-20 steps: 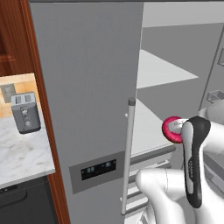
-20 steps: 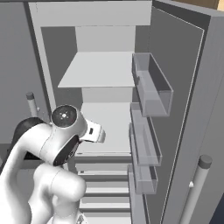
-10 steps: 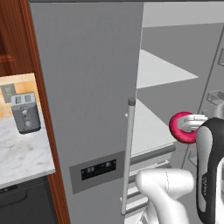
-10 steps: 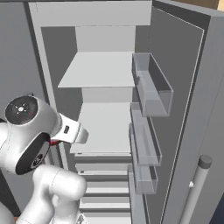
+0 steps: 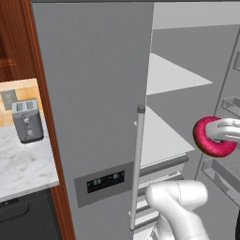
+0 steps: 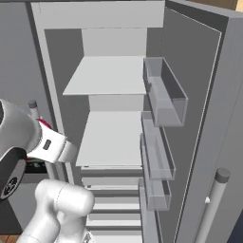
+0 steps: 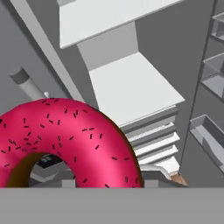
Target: Take the cake and donut from the fridge and place them on the empty tray on the dining counter.
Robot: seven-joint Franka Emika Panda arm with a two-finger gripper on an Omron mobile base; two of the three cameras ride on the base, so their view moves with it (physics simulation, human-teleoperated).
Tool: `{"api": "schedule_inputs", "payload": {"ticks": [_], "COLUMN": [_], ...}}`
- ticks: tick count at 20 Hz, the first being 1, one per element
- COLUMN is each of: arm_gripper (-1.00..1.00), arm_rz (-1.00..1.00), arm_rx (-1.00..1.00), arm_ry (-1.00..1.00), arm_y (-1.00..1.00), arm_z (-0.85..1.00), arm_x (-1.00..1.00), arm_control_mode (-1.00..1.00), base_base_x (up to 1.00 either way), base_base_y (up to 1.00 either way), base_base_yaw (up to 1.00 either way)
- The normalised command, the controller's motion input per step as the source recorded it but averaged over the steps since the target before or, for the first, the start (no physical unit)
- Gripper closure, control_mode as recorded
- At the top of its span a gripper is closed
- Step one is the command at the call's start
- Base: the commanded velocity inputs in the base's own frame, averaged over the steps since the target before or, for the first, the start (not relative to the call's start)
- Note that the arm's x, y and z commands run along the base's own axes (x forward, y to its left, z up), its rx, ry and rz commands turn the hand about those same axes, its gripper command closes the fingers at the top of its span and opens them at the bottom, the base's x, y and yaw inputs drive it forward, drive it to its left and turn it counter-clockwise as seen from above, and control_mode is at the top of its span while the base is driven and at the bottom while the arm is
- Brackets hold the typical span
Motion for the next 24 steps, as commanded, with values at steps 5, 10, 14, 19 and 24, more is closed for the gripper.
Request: {"api": "schedule_inputs", "payload": {"ticks": [5, 10, 14, 19, 24], "arm_gripper": [1.00, 1.00, 1.00, 1.00, 1.00], "arm_rz": [0.00, 0.00, 0.00, 0.00, 0.00], "arm_rx": [0.01, 0.00, 0.00, 0.00, 0.00], "arm_ry": [-0.05, 0.00, 0.00, 0.00, 0.00], "arm_y": [0.29, 0.00, 0.00, 0.00, 0.00], "arm_z": [0.05, 0.00, 0.00, 0.00, 0.00], "arm_x": [0.13, 0.00, 0.00, 0.00, 0.00], "arm_control_mode": [1.00, 1.00, 1.00, 1.00, 1.00], "base_base_x": [0.03, 0.55, 0.11, 0.05, 0.00], "base_base_y": [0.00, 0.05, 0.60, 0.57, 0.25], "base_base_yaw": [0.00, 0.03, 0.14, 0.76, 1.00]}}
